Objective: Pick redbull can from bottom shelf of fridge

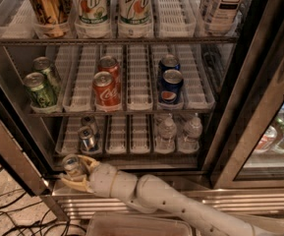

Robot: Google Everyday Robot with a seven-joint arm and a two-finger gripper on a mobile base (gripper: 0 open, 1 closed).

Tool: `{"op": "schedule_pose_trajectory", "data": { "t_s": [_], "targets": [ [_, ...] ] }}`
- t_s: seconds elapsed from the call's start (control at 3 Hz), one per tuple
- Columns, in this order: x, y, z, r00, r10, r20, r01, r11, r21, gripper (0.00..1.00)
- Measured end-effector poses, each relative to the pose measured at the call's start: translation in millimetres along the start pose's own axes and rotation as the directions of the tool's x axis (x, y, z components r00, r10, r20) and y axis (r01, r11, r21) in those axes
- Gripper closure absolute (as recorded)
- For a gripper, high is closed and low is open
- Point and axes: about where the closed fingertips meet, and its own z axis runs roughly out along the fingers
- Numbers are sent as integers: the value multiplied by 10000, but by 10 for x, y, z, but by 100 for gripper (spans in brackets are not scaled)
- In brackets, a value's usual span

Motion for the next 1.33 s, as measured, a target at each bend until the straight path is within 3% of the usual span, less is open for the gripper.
{"op": "schedule_pose_trajectory", "data": {
  "t_s": [0.67,1.0,1.33],
  "targets": [
    [-656,64,-554,9986,413,315,-372,9921,-1197,100],
    [-967,51,-722,9953,578,780,-452,9868,-1555,100],
    [-1375,52,-864,9871,847,1356,-630,9856,-1570,100]
  ]
}}
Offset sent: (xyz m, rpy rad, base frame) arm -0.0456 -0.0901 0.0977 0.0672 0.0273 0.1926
